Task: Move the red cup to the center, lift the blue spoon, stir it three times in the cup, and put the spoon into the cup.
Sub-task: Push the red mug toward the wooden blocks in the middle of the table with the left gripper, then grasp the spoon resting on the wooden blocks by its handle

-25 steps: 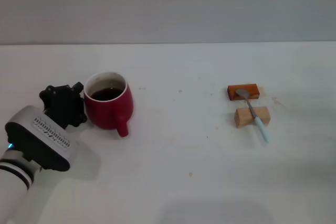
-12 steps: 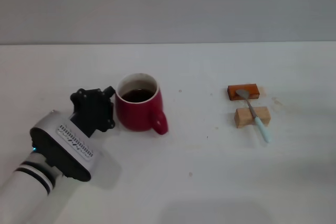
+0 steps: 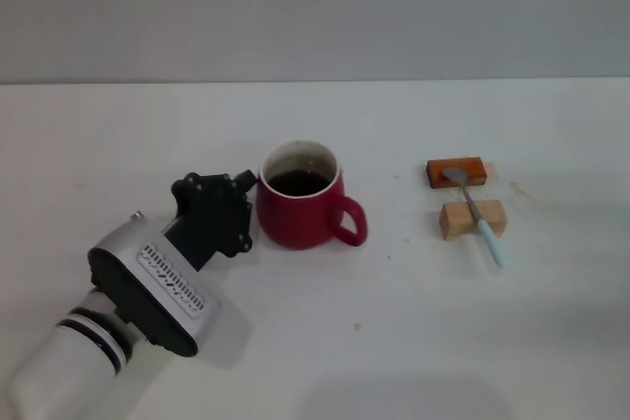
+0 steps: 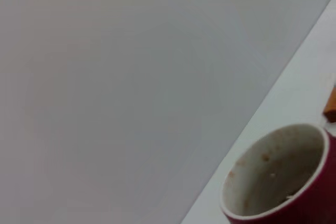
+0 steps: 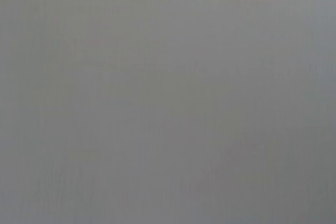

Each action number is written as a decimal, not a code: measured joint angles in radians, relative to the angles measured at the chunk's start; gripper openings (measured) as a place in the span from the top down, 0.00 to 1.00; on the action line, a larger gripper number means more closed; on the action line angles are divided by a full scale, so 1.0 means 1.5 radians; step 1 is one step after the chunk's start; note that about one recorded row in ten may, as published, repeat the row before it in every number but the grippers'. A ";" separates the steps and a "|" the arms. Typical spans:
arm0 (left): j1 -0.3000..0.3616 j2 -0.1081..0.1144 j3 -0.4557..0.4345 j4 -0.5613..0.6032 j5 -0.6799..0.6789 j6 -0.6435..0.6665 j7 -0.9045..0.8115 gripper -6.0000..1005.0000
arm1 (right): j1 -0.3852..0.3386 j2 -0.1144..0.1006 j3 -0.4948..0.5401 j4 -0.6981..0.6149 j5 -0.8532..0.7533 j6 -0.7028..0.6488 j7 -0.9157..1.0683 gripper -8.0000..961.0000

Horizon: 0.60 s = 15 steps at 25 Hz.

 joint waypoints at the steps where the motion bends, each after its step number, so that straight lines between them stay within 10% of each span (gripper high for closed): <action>1: 0.000 0.000 0.006 -0.001 0.000 -0.001 0.000 0.89 | 0.000 0.000 0.000 0.000 0.000 0.000 0.000 0.28; 9: 0.001 0.000 0.010 -0.008 -0.001 -0.001 0.000 0.88 | 0.000 0.000 0.000 0.000 -0.001 0.000 0.000 0.28; 15: 0.030 0.003 -0.254 0.000 -0.007 0.002 -0.067 0.86 | -0.002 0.001 -0.007 0.000 -0.002 0.000 0.000 0.28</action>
